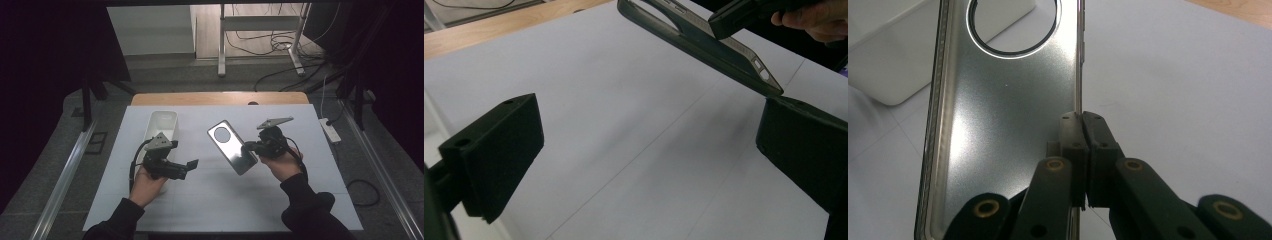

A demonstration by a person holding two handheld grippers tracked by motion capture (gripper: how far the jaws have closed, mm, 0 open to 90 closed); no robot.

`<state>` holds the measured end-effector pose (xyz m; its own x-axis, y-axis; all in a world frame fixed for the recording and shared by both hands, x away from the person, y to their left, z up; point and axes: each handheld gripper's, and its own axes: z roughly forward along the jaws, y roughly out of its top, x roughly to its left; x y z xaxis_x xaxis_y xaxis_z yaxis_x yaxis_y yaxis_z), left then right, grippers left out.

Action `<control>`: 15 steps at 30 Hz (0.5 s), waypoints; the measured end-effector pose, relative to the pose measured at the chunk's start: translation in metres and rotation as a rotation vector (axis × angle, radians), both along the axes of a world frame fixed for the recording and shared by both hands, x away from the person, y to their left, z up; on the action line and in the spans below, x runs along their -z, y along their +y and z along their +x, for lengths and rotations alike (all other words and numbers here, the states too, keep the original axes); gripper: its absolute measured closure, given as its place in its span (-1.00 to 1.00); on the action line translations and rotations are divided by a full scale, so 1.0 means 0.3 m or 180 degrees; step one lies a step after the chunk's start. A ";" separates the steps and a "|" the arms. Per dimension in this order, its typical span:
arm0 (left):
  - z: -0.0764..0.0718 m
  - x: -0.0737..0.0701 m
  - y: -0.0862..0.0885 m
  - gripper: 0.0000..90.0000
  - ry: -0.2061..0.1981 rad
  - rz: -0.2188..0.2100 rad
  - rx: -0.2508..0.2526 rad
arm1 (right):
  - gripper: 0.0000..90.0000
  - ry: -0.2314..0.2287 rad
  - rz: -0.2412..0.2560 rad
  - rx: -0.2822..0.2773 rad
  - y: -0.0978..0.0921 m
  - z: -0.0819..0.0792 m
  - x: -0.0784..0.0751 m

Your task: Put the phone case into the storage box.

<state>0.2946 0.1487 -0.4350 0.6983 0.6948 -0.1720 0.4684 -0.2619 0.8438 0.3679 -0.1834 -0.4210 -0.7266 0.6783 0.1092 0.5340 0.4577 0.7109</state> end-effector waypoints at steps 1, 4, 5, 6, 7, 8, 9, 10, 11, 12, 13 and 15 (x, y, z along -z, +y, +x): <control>0.005 -0.001 -0.006 -1.00 0.0008 -0.0004 0.0008 | 0.98 0.0001 0.0004 0.0005 0.001 -0.001 0.000; 0.020 -0.002 -0.023 -1.00 0.0011 0.0010 0.0021 | 0.98 -0.0006 0.0015 0.0009 0.002 -0.001 -0.002; 0.024 -0.001 -0.029 -1.00 0.0017 0.0024 0.0028 | 0.98 -0.0013 0.0014 0.0012 0.001 -0.002 -0.004; 0.028 0.000 -0.036 -1.00 0.0015 0.0038 0.0025 | 0.98 -0.0013 0.0024 0.0015 0.002 -0.002 -0.005; 0.028 0.000 -0.036 -1.00 0.0015 0.0038 0.0025 | 0.98 -0.0013 0.0024 0.0015 0.002 -0.002 -0.005; 0.033 0.003 -0.045 -1.00 0.0027 0.0040 0.0036 | 0.98 -0.0018 0.0030 0.0015 0.002 -0.003 -0.007; 0.037 0.005 -0.051 -1.00 0.0044 0.0039 0.0044 | 0.98 -0.0024 0.0038 0.0009 0.003 -0.003 -0.008; 0.040 0.007 -0.056 -1.00 0.0057 0.0023 0.0045 | 0.98 -0.0028 0.0043 0.0006 0.004 -0.004 -0.009; 0.044 0.009 -0.061 -1.00 0.0076 -0.0001 0.0055 | 0.98 -0.0029 0.0044 0.0004 0.005 -0.005 -0.009; 0.048 0.011 -0.068 -1.00 0.0099 -0.0020 0.0062 | 0.98 -0.0030 0.0046 0.0006 0.006 -0.006 -0.010; 0.051 0.013 -0.071 -1.00 0.0108 -0.0017 0.0068 | 0.98 -0.0030 0.0050 0.0001 0.008 -0.006 -0.011; 0.057 0.016 -0.082 -1.00 0.0129 -0.0018 0.0063 | 0.98 -0.0030 0.0053 -0.0001 0.011 -0.007 -0.012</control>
